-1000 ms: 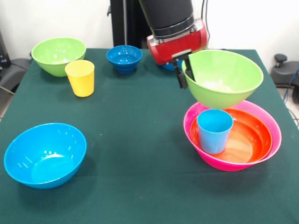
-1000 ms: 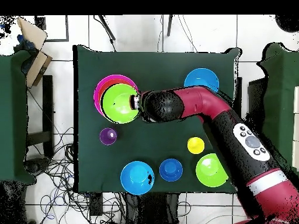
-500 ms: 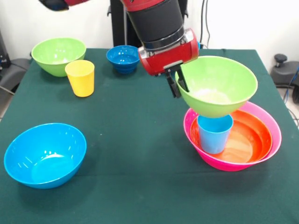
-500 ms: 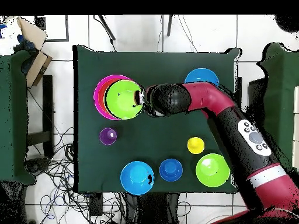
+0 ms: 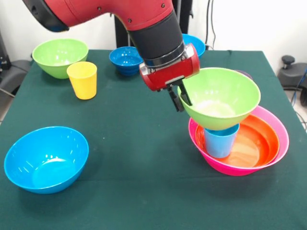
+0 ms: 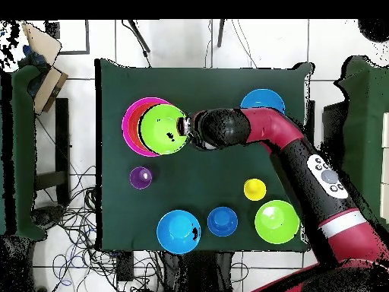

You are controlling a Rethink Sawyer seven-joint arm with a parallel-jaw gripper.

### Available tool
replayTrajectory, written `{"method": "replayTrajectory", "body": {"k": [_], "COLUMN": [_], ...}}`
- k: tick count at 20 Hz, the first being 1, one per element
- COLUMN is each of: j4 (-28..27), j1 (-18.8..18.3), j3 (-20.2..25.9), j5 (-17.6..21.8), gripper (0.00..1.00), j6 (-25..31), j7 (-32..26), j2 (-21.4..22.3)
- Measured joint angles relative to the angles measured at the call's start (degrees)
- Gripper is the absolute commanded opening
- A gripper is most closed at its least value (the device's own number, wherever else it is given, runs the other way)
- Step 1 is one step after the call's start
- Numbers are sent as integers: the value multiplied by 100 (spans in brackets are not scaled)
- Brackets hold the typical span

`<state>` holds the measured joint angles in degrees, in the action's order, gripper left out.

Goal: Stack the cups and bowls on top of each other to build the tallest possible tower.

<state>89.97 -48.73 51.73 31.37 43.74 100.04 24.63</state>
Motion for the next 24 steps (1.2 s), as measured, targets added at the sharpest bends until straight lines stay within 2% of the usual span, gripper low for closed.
{"method": "replayTrajectory", "body": {"k": [12,24], "j4": [-140,-192], "j1": [-46,-58], "j3": [37,164], "j5": [30,45], "gripper": [0,0], "j6": [-1,0], "j7": [-112,-113], "j2": [-346,-403]}}
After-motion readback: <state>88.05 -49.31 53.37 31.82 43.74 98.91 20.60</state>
